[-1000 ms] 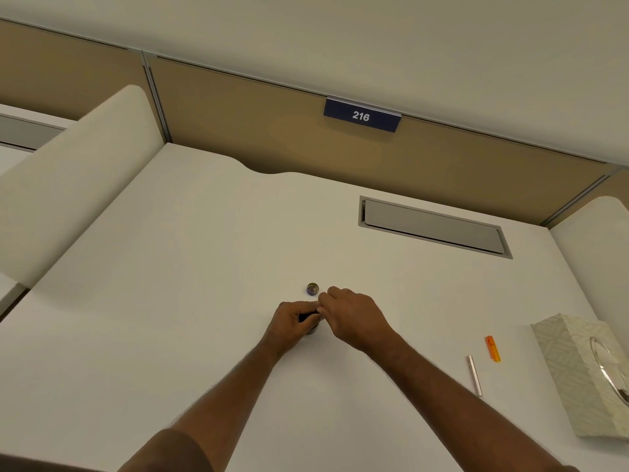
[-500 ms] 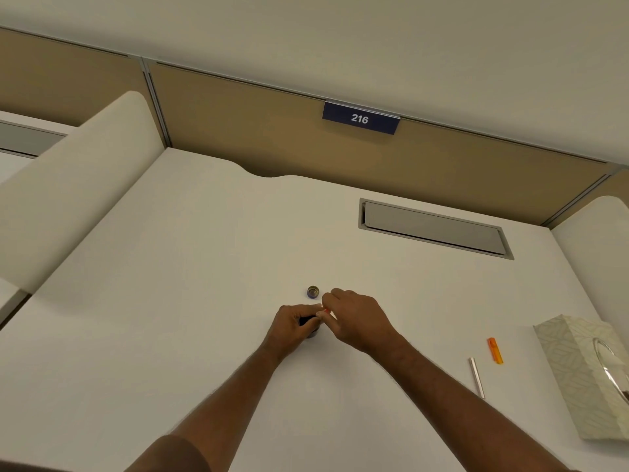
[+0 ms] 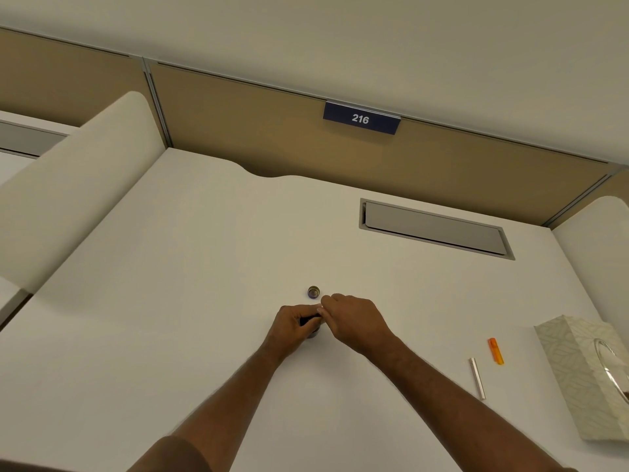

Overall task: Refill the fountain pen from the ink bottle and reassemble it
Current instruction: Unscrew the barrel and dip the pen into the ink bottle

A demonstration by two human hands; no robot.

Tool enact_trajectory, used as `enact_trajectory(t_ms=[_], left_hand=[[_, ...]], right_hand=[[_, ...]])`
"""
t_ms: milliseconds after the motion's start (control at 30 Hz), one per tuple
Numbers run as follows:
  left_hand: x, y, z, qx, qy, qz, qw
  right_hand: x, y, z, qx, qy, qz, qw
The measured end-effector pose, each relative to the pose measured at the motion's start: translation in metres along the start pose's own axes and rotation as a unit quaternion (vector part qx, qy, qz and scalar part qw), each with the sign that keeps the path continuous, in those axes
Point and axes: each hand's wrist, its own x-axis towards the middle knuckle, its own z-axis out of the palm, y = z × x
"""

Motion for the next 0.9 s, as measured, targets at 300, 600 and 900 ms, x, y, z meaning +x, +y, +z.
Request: enact_trajectory(t_ms=[300, 600, 900], left_hand=[[0.002, -0.005, 0.000, -0.005, -0.010, -0.008, 1.000], [0.004, -0.002, -0.004, -0.026, -0.030, -0.040, 0.998], [0.007, -0.009, -0.005, -0.026, -0.016, -0.061, 0.998]], right_hand=[[-0.004, 0.005, -0.008, 0.028, 0.008, -0.012, 1.000], [0.000, 0.003, -0.012, 0.042, -0.007, 0.003, 0.999], [0.003, 0.004, -0.022, 0.052, 0.010, 0.005, 0.999]])
